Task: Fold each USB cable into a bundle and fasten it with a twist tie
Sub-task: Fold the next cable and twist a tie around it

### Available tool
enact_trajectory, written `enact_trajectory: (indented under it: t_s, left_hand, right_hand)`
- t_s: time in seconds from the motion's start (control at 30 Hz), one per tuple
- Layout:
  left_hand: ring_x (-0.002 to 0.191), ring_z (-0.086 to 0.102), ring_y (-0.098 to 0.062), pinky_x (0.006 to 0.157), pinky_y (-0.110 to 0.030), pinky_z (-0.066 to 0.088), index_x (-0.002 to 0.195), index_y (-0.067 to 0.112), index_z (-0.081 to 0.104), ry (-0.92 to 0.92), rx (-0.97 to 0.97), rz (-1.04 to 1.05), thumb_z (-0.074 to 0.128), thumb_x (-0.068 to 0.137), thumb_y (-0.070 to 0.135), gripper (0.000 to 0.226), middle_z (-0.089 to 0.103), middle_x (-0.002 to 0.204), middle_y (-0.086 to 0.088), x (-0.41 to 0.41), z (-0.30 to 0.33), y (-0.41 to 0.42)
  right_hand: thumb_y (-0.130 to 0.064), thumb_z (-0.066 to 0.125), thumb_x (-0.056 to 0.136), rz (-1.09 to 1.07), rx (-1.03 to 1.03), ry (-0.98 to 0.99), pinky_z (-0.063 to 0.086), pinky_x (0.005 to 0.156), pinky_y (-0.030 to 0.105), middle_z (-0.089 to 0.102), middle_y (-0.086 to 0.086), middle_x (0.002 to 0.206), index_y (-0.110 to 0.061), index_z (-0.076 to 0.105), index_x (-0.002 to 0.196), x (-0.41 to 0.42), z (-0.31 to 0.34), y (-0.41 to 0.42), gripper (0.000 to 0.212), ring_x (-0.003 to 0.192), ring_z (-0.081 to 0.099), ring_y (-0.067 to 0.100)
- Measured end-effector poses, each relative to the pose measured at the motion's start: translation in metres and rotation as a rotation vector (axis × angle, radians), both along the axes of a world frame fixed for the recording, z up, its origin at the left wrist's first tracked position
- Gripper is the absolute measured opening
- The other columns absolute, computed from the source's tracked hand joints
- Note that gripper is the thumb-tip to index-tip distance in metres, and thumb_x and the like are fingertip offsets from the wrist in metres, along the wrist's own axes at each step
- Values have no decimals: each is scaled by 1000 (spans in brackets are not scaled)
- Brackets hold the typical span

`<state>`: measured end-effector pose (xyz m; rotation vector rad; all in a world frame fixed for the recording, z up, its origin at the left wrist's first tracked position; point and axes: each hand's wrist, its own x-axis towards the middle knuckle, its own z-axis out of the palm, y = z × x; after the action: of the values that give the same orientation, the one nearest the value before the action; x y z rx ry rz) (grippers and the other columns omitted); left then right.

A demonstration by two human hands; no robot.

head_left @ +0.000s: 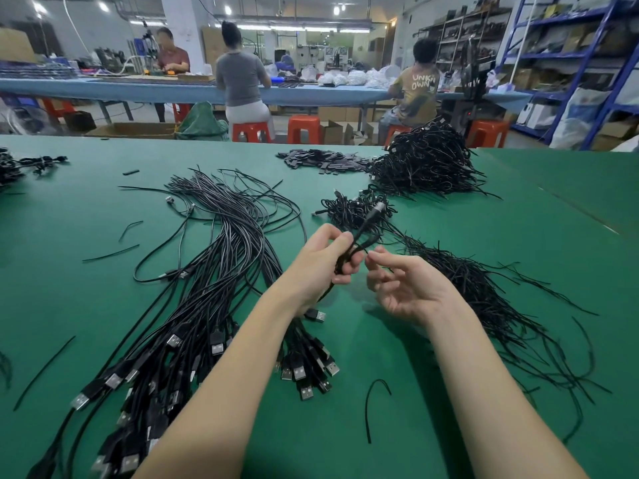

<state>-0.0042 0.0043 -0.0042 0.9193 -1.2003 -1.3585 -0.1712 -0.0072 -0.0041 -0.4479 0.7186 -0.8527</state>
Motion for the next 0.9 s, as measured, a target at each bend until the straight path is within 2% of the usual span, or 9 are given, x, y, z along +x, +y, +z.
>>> enact_trajectory:
  t_s: [0.2,0.27,0.33,0.43,0.53,0.63,0.7,0.77,0.9]
  left_hand:
    - [62,50,-13,51,-19,37,89,11,41,-290,-50,-329,47,105,16,18,65,76,-7,9,8,14]
    - [65,52,-14,54,-19,41,90,11,44,-424,-88,-378,51,104,17,17,69,80,-8,8,11,16]
    - [67,53,-14,57,-21,43,89,11,47,-567,-121,-406,54,103,18,17,72,83,-7,6,13,16]
    - [67,56,-12,61,-22,44,88,12,50,-744,-163,-315,58,100,18,16,76,87,-2,-1,9,16]
    - [61,59,-6,60,-22,43,82,17,55,-789,-178,-67,63,96,22,17,77,82,5,-5,3,12]
    - [67,68,-11,64,-27,49,77,21,59,-659,-102,162,70,90,23,17,77,78,4,-3,3,8]
    - [79,73,-19,74,-36,53,80,20,60,-529,-37,211,73,88,25,16,78,80,1,-2,3,6]
    - [78,73,-15,76,-34,53,88,18,60,-408,3,217,76,87,26,18,78,80,0,-1,4,6]
    - [73,70,1,68,-16,50,89,26,69,-539,-82,359,79,82,27,12,76,73,11,2,3,6]
  right_hand:
    - [7,69,68,87,-415,450,19,40,17,55,-5,64,-24,56,89,-26,-1,-4,39,44,34,3]
    - [4,73,77,136,-561,545,24,41,19,62,0,67,-19,55,89,-35,7,-2,32,45,39,7]
    - [-4,82,77,153,-698,695,39,51,21,67,6,71,-16,57,90,-40,16,1,31,54,51,12]
    - [-5,85,77,103,-867,1000,44,64,27,72,6,71,-16,59,85,-33,28,2,29,61,54,12]
    - [-9,82,76,-61,-1024,1205,45,60,25,75,-3,74,-21,57,81,-18,32,1,28,52,52,3]
    - [-15,82,76,-200,-1065,1151,42,55,24,76,-8,77,-20,52,78,-6,28,2,31,49,43,8]
    - [-15,82,78,-220,-1065,1067,40,53,24,76,-6,80,-19,50,79,-2,25,3,31,51,38,12]
    - [-14,81,80,-217,-1066,1006,38,51,22,77,-4,82,-17,52,82,-2,25,4,30,50,35,10]
    - [-13,81,83,-155,-1028,976,40,53,27,76,-4,83,-16,58,84,-4,25,5,23,52,37,11]
